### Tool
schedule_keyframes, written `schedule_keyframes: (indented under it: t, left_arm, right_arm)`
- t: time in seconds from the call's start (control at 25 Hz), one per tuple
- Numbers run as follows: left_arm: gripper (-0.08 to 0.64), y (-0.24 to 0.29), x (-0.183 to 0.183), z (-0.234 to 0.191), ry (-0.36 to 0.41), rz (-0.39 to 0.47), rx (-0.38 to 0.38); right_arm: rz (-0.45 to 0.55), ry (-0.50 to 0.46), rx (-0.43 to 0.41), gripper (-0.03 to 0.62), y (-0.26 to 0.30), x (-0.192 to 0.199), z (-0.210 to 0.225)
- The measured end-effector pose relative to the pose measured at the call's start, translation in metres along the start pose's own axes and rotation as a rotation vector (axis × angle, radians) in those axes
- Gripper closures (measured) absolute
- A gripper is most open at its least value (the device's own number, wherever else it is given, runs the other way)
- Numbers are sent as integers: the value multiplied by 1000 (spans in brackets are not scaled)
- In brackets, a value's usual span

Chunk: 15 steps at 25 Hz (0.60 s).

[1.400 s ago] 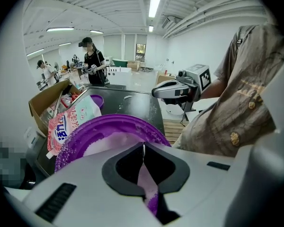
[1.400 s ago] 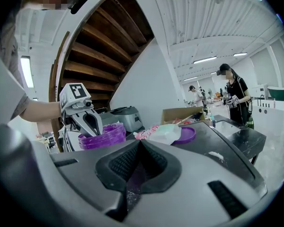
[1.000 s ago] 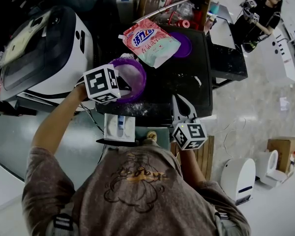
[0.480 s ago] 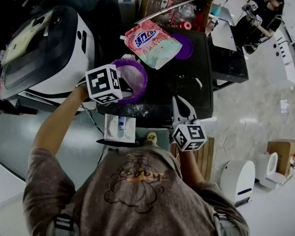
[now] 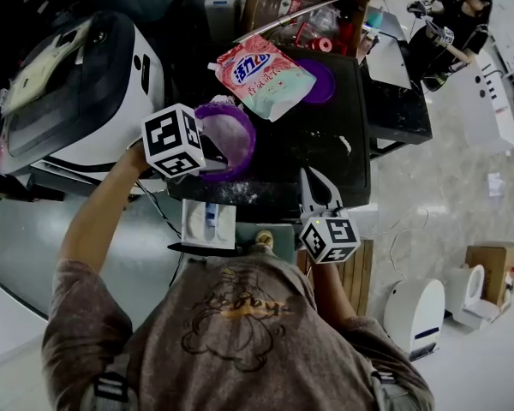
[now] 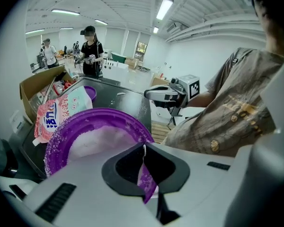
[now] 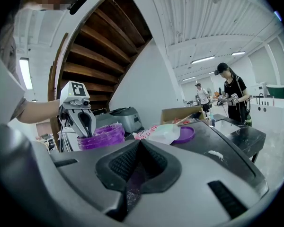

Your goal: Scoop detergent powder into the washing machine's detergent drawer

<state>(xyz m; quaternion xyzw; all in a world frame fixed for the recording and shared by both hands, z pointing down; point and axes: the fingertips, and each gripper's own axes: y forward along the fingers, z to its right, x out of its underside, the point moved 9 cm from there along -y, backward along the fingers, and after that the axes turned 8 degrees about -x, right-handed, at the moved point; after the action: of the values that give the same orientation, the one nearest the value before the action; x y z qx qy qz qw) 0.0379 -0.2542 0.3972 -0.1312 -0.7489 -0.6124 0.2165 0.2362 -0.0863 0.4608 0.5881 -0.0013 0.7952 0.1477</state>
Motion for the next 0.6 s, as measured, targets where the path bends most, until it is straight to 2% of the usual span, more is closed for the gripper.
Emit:
schedule_keyframes:
  t: [0.32, 0.6]
  left_arm:
    - [535, -15, 10, -2, -90, 68, 56]
    - [535, -28, 29, -9, -243, 191, 101]
  right_arm:
    - [3, -2, 3, 591, -1, -1, 0]
    - [-4, -1, -11, 591, 1, 0, -3]
